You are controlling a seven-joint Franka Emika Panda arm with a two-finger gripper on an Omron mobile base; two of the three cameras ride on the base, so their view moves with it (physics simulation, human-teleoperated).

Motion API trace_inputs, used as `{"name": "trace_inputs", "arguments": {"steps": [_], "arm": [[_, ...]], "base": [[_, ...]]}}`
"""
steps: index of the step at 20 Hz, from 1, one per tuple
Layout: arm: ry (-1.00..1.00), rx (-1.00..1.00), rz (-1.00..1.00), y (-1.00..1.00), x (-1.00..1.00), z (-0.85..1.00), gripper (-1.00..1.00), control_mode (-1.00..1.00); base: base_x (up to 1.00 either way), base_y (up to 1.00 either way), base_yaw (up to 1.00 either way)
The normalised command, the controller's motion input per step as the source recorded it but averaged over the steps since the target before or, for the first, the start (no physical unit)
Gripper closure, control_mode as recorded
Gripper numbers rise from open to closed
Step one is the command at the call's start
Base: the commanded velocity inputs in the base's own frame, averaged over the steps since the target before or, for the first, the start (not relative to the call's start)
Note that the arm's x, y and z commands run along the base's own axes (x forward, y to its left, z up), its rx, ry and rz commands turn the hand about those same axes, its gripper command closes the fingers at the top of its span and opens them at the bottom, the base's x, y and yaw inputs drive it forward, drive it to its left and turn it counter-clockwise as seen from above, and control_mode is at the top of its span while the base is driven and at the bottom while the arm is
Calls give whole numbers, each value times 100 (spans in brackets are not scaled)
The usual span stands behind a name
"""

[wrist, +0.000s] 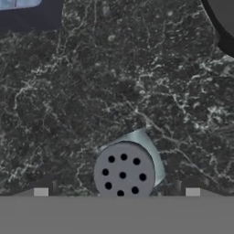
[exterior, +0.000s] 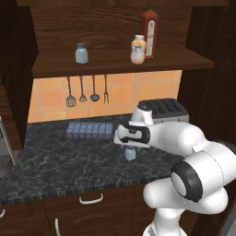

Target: Put the shaker and condiment bottle from the counter next to their counterparts in the cabinet.

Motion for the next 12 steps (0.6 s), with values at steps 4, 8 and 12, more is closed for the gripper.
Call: {"name": "trace_inputs", "arguments": {"steps": [4,8,12], "arm": [[-5,0,0,-7,19,0,-100,-100],[0,0,0,0,0,-1,-100,-100],[0,0,0,15,0,-20,100,-100]], "base": [[0,0,0],[0,0,0],[0,0,0]]}}
